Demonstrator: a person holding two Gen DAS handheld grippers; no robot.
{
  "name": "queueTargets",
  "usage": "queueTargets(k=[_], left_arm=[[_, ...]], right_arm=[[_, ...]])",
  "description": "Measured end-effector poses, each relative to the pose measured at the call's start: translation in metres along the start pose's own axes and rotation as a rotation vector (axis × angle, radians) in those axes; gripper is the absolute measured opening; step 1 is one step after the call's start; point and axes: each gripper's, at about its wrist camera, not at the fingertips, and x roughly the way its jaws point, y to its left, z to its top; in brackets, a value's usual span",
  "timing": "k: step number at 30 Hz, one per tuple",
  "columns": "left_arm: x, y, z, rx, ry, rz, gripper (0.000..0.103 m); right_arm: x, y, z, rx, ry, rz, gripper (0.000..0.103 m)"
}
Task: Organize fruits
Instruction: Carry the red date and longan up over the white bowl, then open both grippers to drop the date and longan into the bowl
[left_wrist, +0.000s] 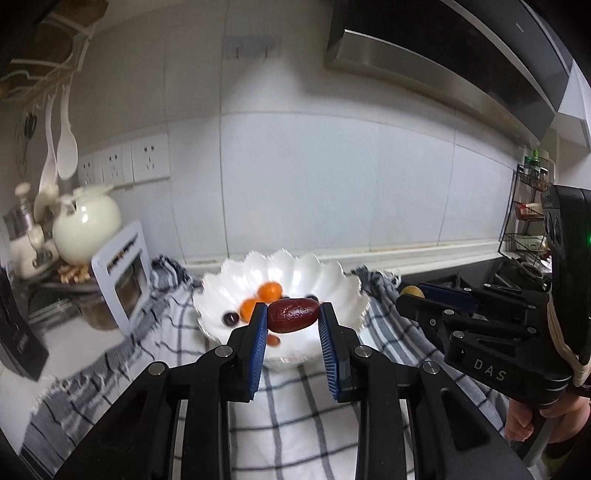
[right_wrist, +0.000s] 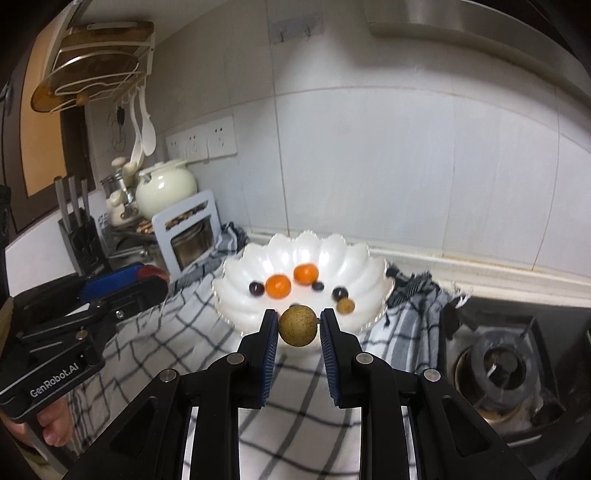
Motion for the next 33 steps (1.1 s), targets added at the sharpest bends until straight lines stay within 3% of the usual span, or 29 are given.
queueTargets(k=[12, 33], left_arm=[[0.031, 0.02, 0.031, 0.012, 0.013, 0.015, 0.028], [0.136, 0.046, 0.06, -0.045, 0.198, 0.002, 0.028]], right_arm=[[0.031, -0.005, 0.036, -0.007, -0.014, -0.024, 0.025], [0.115, -0.024, 0.07, -0.021, 0.103, -0.066, 0.025]])
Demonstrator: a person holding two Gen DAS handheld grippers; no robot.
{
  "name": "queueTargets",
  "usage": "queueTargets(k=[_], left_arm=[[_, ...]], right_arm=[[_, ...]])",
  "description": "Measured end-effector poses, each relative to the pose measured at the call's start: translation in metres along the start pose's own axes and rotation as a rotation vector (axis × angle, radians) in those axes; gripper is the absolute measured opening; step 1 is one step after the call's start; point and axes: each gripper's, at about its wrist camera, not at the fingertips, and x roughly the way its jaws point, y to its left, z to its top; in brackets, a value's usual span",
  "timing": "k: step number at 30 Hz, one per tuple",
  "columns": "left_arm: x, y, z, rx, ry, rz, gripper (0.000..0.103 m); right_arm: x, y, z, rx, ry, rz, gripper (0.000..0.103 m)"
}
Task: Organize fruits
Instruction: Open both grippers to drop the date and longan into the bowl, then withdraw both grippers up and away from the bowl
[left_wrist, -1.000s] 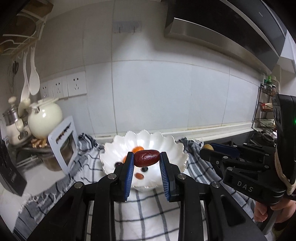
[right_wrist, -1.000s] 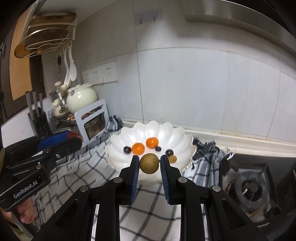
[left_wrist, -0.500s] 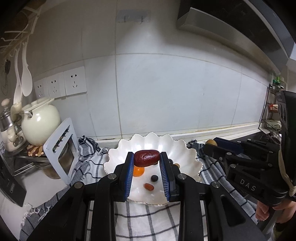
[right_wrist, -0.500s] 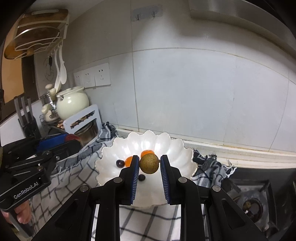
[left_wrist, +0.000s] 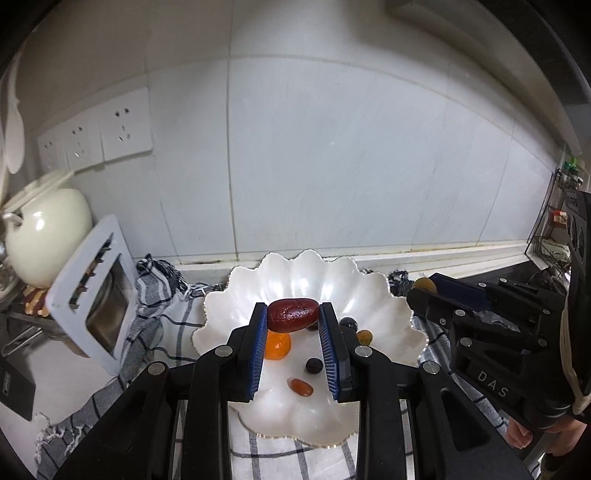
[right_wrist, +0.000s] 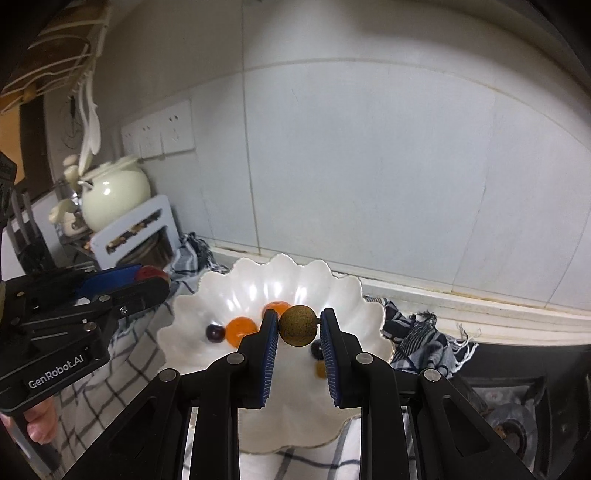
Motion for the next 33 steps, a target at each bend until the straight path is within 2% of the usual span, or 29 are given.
queueTargets(k=[15, 25, 27, 29, 31, 33], left_arm=[[0.087, -0.008, 0.02, 0.039, 0.165, 0.017, 0.028], [0.131, -0.007, 0.024, 0.014, 0.293, -0.003, 0.029], [0.136, -0.007, 0.023, 0.018, 0.308, 0.0, 0.033], [0.138, -0.007, 0.024, 0.016, 0.318, 0.008, 0.05], [0.136, -0.006, 0.023, 0.023, 0.31, 0.023, 0.051], [0.135, -0.004, 0.023, 0.02, 0.309, 0.038, 0.054]], right_arm=[[0.072, -0.03, 0.011, 0.042, 0.171, -0.014, 0.025], [0.108, -0.039, 0.019, 0.03, 0.257, -0.022, 0.025], [0.114, -0.04, 0.02, 0.027, 0.274, -0.025, 0.025], [0.119, -0.041, 0.02, 0.026, 0.289, -0.032, 0.026], [0.121, -0.042, 0.02, 0.026, 0.299, -0.044, 0.034], [0.122, -0.043, 0.018, 0.025, 0.306, -0.057, 0.038]])
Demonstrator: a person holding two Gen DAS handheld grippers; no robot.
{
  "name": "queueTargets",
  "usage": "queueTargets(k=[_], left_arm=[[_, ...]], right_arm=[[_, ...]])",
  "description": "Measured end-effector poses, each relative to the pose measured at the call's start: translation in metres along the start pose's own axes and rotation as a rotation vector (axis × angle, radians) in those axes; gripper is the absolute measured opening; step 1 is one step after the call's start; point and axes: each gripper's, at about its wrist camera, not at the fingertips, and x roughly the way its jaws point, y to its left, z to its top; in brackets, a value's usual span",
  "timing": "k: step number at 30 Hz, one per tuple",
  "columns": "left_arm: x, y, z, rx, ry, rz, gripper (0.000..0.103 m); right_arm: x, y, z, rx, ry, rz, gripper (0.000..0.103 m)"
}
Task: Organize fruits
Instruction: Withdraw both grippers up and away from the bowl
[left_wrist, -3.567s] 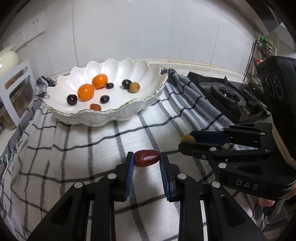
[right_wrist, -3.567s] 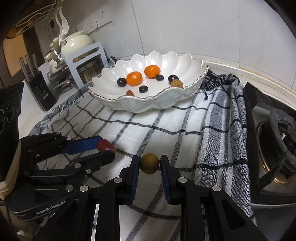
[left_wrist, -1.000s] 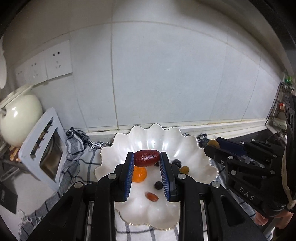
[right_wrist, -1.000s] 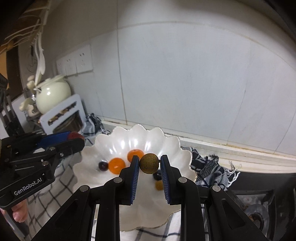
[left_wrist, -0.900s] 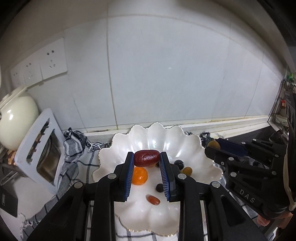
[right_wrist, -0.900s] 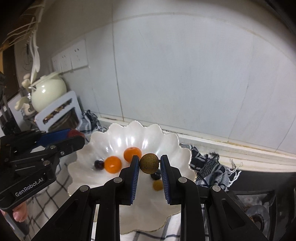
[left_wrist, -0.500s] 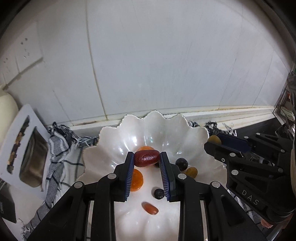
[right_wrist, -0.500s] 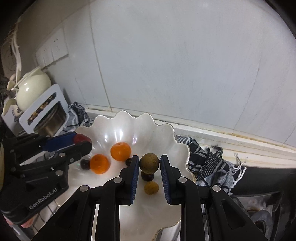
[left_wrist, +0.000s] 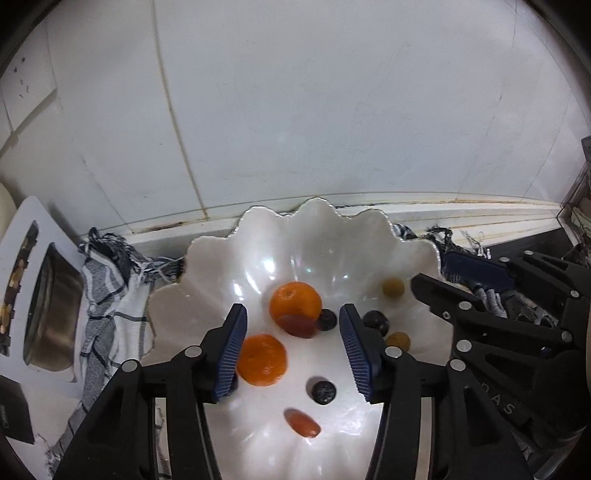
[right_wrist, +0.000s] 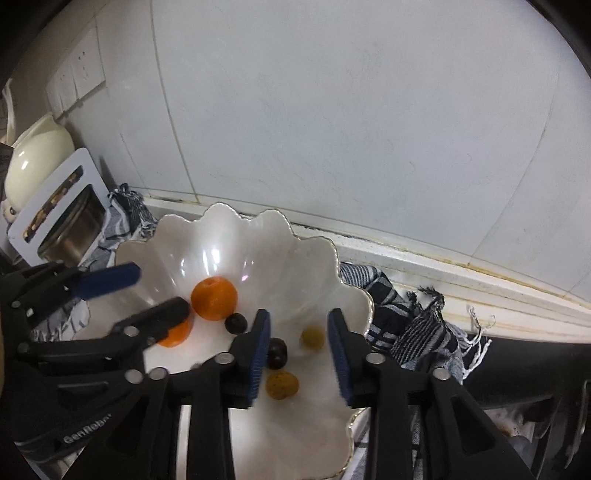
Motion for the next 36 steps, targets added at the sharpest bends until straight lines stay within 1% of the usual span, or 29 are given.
queueTargets(k=[2, 8, 11, 12, 13, 14, 17, 22, 24, 30, 35, 36], left_arm=[[-0.002, 0.003, -0.001, -0.01, -0.003, 0.003, 0.057], [-0.017, 0.013, -0.01, -0.012, -0.034, 0.086, 0.063], [-0.032, 0.018, -0.017, -0.01, -0.076, 0.135, 0.069], [-0.036, 0.019, -0.019, -0.008, -0.091, 0.148, 0.071], [-0.042, 0.02, -0.022, -0.005, -0.106, 0.164, 0.074], [-0.048, 0.022, -0.025, -0.004, -0.126, 0.176, 0.075], [-0.066, 0.022, -0.034, 0.01, -0.172, 0.201, 0.084], [-0.099, 0.016, -0.053, 0.045, -0.245, 0.237, 0.093], [-0.109, 0.014, -0.06, 0.051, -0.264, 0.244, 0.094], [-0.152, 0.004, -0.09, 0.037, -0.328, 0.249, 0.098], [-0.188, -0.007, -0.121, 0.031, -0.381, 0.277, 0.102], [-0.195, -0.009, -0.128, 0.028, -0.391, 0.278, 0.102]], right_arm=[[0.0, 0.0, -0.001, -0.012, -0.004, -0.028, 0.039], [-0.008, 0.002, -0.011, 0.0, -0.009, -0.047, 0.047], [-0.016, 0.001, -0.018, 0.027, -0.02, -0.058, 0.052], [-0.019, 0.001, -0.021, 0.036, -0.026, -0.06, 0.054], [-0.022, 0.001, -0.023, 0.043, -0.032, -0.061, 0.057], [-0.026, 0.002, -0.026, 0.052, -0.041, -0.066, 0.059], [-0.039, 0.005, -0.033, 0.07, -0.066, -0.073, 0.064], [-0.07, 0.013, -0.047, 0.079, -0.132, -0.079, 0.073], [-0.084, 0.014, -0.052, 0.086, -0.159, -0.07, 0.075], [-0.126, 0.021, -0.075, 0.061, -0.231, -0.049, 0.076], [-0.168, 0.03, -0.103, 0.024, -0.304, -0.07, 0.076], [-0.179, 0.031, -0.11, 0.019, -0.323, -0.073, 0.077]])
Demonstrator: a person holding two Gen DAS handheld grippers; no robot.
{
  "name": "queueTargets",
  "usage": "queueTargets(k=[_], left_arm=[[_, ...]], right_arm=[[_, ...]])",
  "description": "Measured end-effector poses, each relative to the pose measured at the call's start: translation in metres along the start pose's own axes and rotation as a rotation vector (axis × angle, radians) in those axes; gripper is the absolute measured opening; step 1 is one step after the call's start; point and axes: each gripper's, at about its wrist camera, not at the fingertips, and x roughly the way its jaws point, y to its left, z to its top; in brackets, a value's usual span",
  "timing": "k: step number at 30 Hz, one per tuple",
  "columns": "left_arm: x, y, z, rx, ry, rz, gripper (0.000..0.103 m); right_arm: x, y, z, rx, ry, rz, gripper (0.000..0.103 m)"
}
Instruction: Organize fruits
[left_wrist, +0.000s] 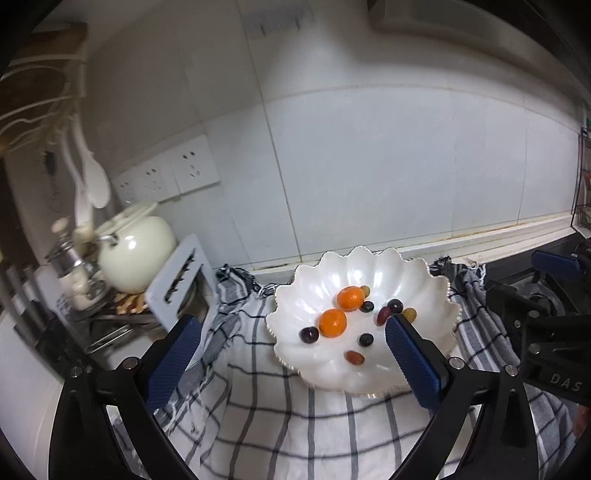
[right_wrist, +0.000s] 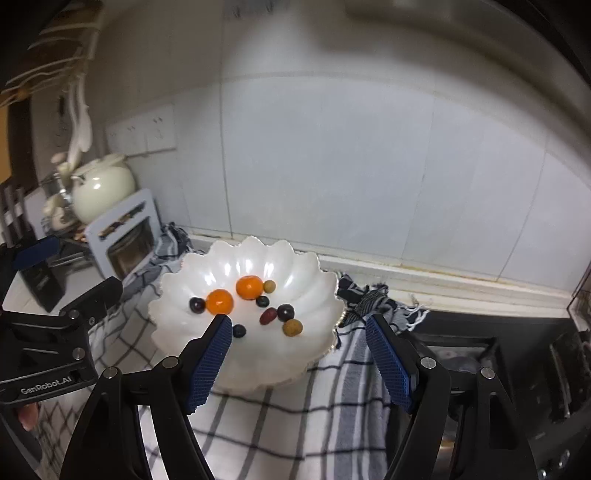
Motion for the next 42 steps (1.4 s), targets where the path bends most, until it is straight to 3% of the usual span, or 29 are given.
queueTargets(k=[3, 18, 32, 42], left_arm=[[-0.03, 0.0, -0.01, -0.013, -0.025, 0.003, 0.103], [-0.159, -0.009, -0.069, -0.075, -0.098, -0.025, 0.103], [-0.261, -0.025, -0.115, -0.041, -0.196, -0.004, 0.103], [-0.298, -0.029, -0.136, -0.044, -0.195, -0.032, 0.103]], right_arm=[[-0.028, 0.0, -0.009, -0.005, -0.049, -0.021, 0.083], [-0.165, 0.005, -0.072, -0.007, -0.209, -0.056, 0.087], [-0.256, -0.002, -0.136, 0.049, -0.23, -0.056, 0.087], [-0.292, -0.001, -0.168, 0.04, -0.21, -0.082, 0.087]])
